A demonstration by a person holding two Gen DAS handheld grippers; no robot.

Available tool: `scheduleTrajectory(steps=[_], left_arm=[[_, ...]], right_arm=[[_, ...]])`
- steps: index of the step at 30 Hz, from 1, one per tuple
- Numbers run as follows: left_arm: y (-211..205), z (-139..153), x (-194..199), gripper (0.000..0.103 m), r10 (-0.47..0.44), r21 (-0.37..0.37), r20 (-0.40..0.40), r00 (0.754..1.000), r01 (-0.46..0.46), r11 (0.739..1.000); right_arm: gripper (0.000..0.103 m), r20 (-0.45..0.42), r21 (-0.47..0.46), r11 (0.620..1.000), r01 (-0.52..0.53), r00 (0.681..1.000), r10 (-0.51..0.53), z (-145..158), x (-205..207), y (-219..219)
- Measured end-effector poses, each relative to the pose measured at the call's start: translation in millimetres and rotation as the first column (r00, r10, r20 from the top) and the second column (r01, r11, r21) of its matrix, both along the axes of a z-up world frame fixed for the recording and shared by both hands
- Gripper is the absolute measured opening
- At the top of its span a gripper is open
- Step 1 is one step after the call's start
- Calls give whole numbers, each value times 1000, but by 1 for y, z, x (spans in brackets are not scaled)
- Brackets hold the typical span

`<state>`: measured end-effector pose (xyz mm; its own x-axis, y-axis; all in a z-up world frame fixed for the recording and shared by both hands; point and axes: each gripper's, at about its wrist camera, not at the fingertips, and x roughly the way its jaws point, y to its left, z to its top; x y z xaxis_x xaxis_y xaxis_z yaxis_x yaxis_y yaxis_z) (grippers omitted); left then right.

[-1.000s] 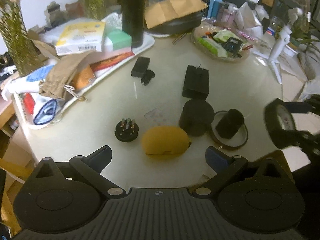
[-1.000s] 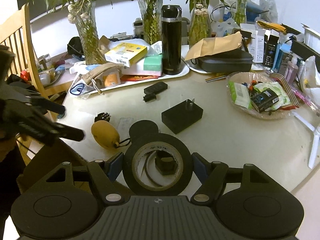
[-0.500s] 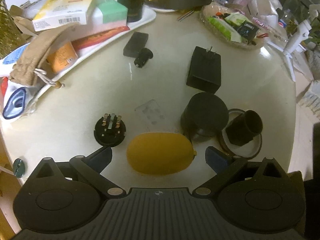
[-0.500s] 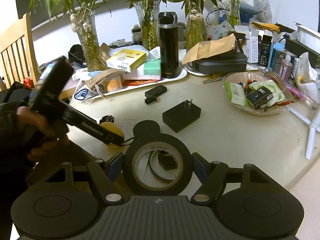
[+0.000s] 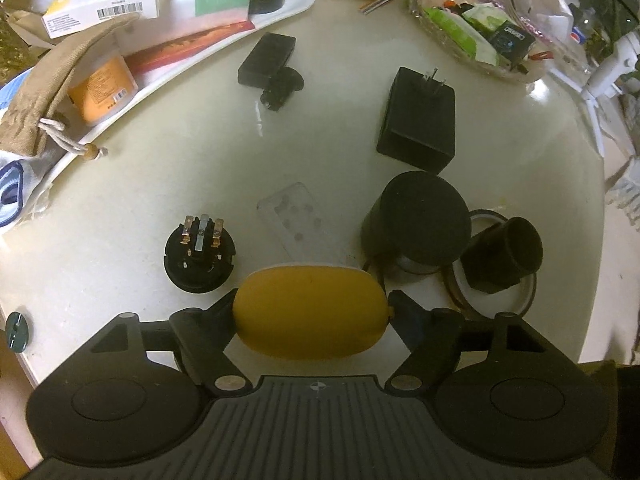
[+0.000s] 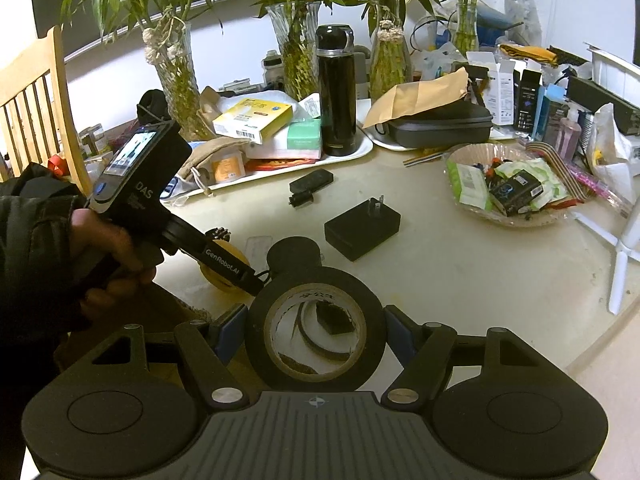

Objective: Organize rigid objects
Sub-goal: 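Lift the black tape roll with the right tool while the left tool reaches the yellow case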

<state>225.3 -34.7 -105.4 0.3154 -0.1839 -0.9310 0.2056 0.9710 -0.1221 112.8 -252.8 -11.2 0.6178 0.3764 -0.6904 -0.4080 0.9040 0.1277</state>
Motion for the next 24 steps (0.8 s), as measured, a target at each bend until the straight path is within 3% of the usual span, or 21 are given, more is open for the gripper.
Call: scheduleTrajectory(steps=[9, 24], left_arm=[[5, 14, -7, 76, 12, -6, 42, 999, -11, 1000], [13, 70, -31, 76, -20, -41, 213, 977, 30, 999]], right_arm=[[75, -14, -7, 1000, -9, 1000, 9, -2, -5, 2], [75, -41, -4, 1000, -12, 999, 12, -4, -7, 7]])
